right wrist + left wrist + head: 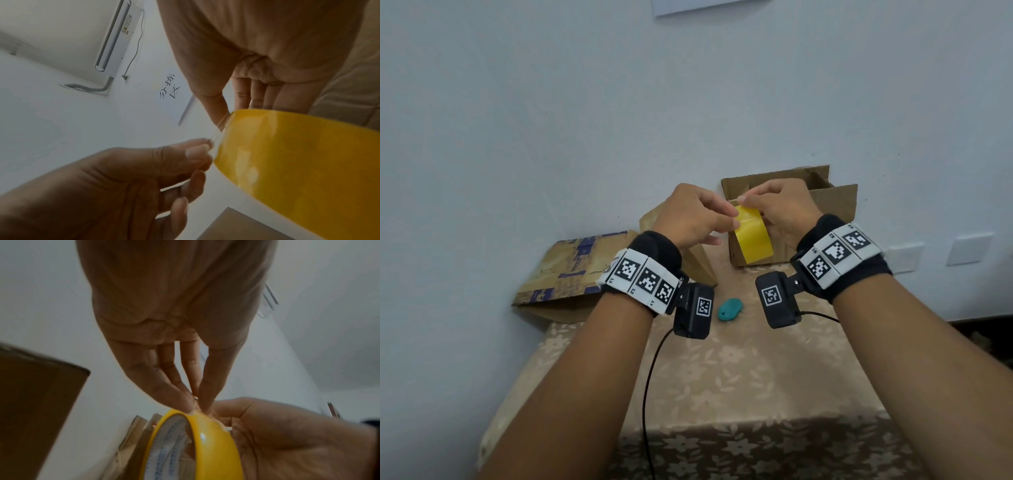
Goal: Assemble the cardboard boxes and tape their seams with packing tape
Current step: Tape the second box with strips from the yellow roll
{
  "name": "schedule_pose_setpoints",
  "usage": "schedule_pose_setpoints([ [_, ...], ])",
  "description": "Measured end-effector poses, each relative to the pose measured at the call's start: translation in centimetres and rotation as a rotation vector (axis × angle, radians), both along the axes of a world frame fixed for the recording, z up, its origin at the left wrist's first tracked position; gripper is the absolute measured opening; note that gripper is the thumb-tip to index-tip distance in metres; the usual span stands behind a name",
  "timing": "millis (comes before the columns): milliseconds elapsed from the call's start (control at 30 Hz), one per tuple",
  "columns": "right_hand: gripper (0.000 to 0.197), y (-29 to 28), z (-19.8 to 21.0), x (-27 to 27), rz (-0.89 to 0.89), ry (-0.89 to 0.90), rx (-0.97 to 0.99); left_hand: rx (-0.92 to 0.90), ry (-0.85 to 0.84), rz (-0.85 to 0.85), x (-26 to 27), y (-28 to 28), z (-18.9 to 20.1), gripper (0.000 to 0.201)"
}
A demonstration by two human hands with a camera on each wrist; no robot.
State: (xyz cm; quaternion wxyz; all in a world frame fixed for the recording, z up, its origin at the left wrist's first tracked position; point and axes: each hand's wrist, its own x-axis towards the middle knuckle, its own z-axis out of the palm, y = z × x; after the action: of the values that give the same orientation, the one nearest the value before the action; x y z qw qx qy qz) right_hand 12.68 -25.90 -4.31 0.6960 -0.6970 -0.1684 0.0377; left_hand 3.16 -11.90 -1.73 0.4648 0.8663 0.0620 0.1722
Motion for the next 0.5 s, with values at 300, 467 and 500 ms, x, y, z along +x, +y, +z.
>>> schedule_pose_setpoints([
  [300,0.015,0.13,0.02,-0.18,0.000,0.020,0.049,0.064,-0.080,0.055,0.23,-0.15,-0.31,0.021],
  [467,0.018,0.36,0.01,-0.26,-0.003,-0.013,0.058,-0.011,-0.094,0.158,0.25,0.32,-0.78,0.025],
  [500,0.017,0.41,-0.02,-0.24,-0.004,-0.014,0.058,-0.026,-0.078,0.165,0.24,0.45,-0.76,0.025],
])
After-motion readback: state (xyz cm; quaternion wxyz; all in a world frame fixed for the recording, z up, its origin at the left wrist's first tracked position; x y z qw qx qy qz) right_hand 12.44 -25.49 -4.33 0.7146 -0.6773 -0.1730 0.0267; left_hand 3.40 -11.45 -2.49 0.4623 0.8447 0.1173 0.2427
